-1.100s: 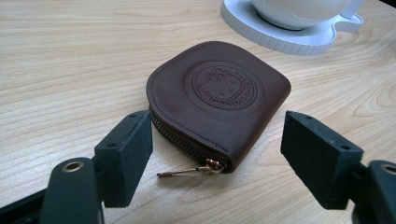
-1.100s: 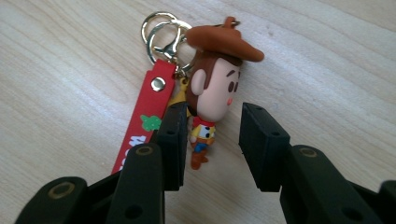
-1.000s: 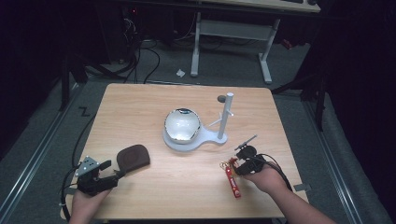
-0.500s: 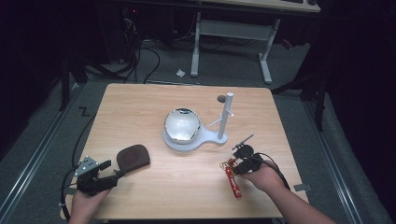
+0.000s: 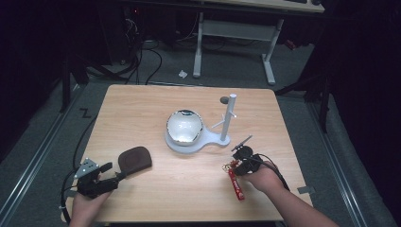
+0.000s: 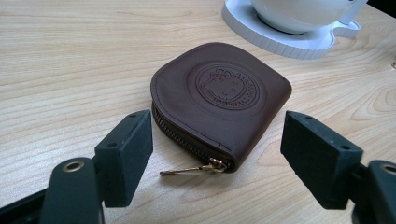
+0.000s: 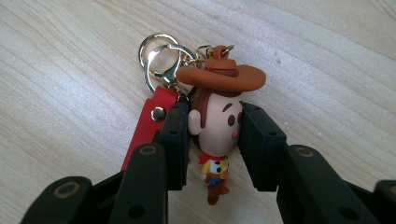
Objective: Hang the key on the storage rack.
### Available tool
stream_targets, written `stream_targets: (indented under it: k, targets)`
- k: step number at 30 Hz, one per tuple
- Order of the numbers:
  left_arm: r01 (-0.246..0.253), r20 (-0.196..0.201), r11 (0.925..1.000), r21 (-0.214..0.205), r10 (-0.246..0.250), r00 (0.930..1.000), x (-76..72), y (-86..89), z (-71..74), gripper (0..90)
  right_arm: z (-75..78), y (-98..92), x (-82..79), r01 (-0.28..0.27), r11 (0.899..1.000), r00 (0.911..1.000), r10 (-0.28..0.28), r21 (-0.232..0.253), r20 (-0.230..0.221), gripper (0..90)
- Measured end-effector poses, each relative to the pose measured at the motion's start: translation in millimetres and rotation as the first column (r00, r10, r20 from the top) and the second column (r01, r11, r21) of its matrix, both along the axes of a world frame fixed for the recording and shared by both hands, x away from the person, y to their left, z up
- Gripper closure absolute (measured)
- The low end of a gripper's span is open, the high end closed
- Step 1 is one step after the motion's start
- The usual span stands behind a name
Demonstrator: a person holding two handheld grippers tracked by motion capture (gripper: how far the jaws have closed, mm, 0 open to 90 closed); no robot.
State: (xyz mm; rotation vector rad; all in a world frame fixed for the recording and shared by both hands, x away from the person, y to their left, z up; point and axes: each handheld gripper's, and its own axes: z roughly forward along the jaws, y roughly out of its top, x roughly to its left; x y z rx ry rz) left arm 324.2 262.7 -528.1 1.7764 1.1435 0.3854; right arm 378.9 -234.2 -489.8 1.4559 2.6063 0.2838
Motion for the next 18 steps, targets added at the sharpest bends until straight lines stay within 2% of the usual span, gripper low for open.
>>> stream_targets:
  k: [3, 4, 9, 16, 18]
  targets:
    - [0.000, 0.000, 1.0000, -0.001, 0.000, 1.0000, 0.0, 0.2, 0.0, 25.6, -0.5, -1.7, 1.3, -0.010, 1.000, 0.9999, 0.010, 0.009, 0.000, 65.1]
    - [0.000, 0.000, 1.0000, -0.001, 0.000, 1.0000, 0.0, 0.3, 0.0, 25.6, -0.8, -4.3, 2.2, -0.005, 1.000, 0.9999, 0.006, 0.030, -0.010, 65.8]
    - [0.002, 0.001, 1.0000, 0.001, -0.002, 1.0000, 0.1, 0.1, 0.1, 25.7, 0.8, -5.4, 1.9, -0.006, 0.999, 0.9999, 0.007, 0.035, -0.012, 66.6]
    - [0.007, 0.004, 1.0000, 0.005, -0.007, 1.0000, 0.8, -2.0, 0.1, 25.7, 23.4, -17.2, -5.5, -0.016, 0.997, 0.9995, 0.018, 0.070, -0.024, 66.7]
    - [0.008, 0.005, 1.0000, 0.004, -0.008, 1.0000, 0.9, -2.3, 0.3, 25.7, 29.1, -19.8, -8.2, -0.022, 0.998, 0.9995, 0.024, 0.065, -0.021, 66.7]
